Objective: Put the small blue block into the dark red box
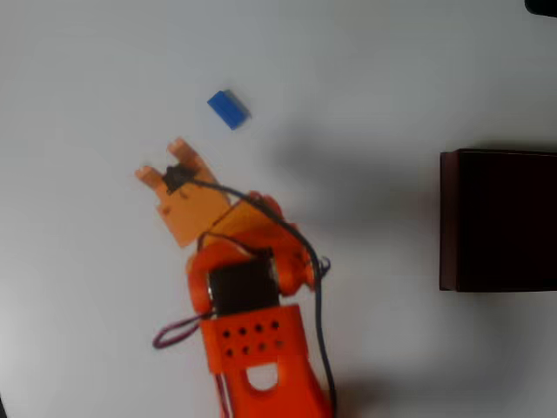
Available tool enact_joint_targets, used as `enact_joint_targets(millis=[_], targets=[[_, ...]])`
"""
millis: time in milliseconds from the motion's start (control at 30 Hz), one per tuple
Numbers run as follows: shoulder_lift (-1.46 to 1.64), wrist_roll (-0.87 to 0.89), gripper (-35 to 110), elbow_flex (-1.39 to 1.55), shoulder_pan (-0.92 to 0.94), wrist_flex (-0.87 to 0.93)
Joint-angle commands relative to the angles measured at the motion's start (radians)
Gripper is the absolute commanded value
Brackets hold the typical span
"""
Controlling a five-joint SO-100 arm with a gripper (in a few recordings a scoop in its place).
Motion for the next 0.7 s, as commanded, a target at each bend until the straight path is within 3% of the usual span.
enact_joint_targets(millis=[0, 667], targets=[[-0.041, 0.014, 19, -0.089, -0.015, -0.012], [-0.459, -0.014, 21, -0.457, -0.035, -0.077]])
